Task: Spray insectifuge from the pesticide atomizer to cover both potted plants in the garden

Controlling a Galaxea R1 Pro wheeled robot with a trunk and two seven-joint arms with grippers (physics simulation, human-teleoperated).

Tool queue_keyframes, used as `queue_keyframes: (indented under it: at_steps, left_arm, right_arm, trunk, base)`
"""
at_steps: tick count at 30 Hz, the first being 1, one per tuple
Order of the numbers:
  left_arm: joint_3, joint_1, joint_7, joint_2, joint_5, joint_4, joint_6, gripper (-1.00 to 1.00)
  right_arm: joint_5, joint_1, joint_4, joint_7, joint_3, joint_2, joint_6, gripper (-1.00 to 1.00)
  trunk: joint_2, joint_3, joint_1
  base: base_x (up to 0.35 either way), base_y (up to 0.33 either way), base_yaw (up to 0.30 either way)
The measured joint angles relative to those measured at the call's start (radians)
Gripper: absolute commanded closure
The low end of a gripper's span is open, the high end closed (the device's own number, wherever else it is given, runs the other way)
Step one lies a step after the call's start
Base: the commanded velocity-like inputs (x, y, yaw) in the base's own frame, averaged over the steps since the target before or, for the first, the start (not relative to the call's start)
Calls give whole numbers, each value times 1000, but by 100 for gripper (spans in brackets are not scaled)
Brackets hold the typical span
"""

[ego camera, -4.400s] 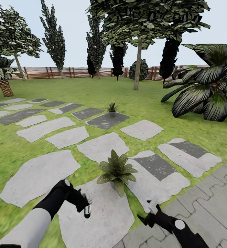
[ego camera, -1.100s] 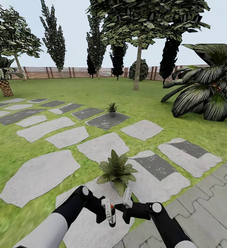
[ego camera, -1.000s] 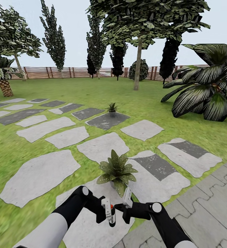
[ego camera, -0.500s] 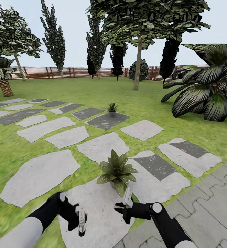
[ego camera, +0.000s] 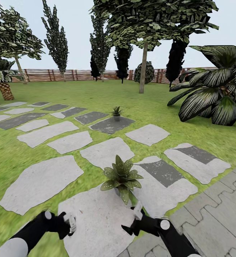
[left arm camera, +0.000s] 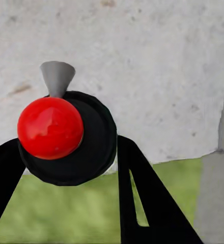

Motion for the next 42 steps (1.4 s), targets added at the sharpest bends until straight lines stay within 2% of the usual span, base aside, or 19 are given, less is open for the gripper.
queue_keyframes:
  at_steps: [1, 3, 4, 5, 6, 7, 8, 9, 12, 13, 15, 16, 18, 22, 35, 42]
  left_arm:
    - [47, 12, 64, -4, 31, 12, -3, 100]
    - [91, 26, 153, -7, 87, 30, -7, 100]
    - [111, 34, 220, -9, 140, 44, -16, 100]
    - [125, 40, 303, -10, 226, 62, -49, 100]
    - [130, 44, 362, -9, 303, 80, -90, 100]
    - [132, 51, 418, -9, 374, 102, -137, 100]
    - [133, 62, 474, -9, 436, 119, -178, 100]
    - [133, 74, 515, -9, 471, 126, -200, 100]
    - [134, 117, 665, -10, 530, 138, -294, 100]
    - [134, 127, 698, -11, 540, 141, -319, 100]
    - [134, 159, 764, -13, 576, 149, -372, 100]
    - [135, 181, 789, -14, 593, 152, -396, 100]
    - [134, 203, 807, -15, 605, 155, -419, 100]
    - [133, 213, 815, -18, 609, 205, -430, 100]
    - [133, 214, 816, -21, 611, 230, -433, 100]
    - [135, 214, 817, -21, 611, 230, -432, 100]
  right_arm:
    - [-2, 1, 54, -121, 0, 0, -4, -100]
    - [-6, 1, 129, -299, 0, 0, -30, -100]
    - [-10, 1, 185, -433, 0, 1, -79, -100]
    - [-24, 1, 260, -590, -1, 3, -167, -100]
    - [-51, 1, 321, -695, -4, 5, -235, -100]
    - [-95, 1, 377, -768, -8, 7, -294, -100]
    - [-143, 1, 426, -817, -8, 7, -345, -100]
    - [-179, 2, 453, -838, -8, 7, -378, -100]
    - [-292, 4, 494, -870, -9, 1, -468, -100]
    - [-305, 4, 497, -873, -9, 0, -494, -100]
    - [-326, 12, 502, -898, -11, -22, -575, -100]
    - [-338, 22, 503, -936, -12, -35, -618, -100]
    - [-346, 30, 504, -998, -10, -45, -654, -100]
    - [-346, 34, 506, -1032, -6, -48, -665, -100]
    - [-343, 35, 509, -1033, -4, -41, -662, -100]
    - [-344, 35, 584, -1034, -2, -31, -662, -100]
  trunk:
    - [0, 0, 0]
    - [0, 0, 0]
    - [0, 0, 0]
    - [0, 0, 0]
    - [0, 0, 0]
    - [0, 0, 0]
    - [0, 0, 0]
    - [0, 0, 0]
    - [0, 0, 0]
    - [0, 0, 0]
    - [0, 0, 0]
    - [0, 0, 0]
    - [0, 0, 0]
    - [0, 0, 0]
    - [0, 0, 0]
    - [0, 0, 0]
  base:
    - [0, 0, 0]
    - [0, 0, 0]
    - [0, 0, 0]
    - [0, 0, 0]
    - [0, 0, 0]
    - [0, 0, 0]
    - [0, 0, 0]
    - [0, 0, 0]
    - [0, 0, 0]
    - [0, 0, 0]
    - [0, 0, 0]
    - [0, 0, 0]
    - [0, 0, 0]
    - [0, 0, 0]
    - [0, 0, 0]
    - [0, 0, 0]
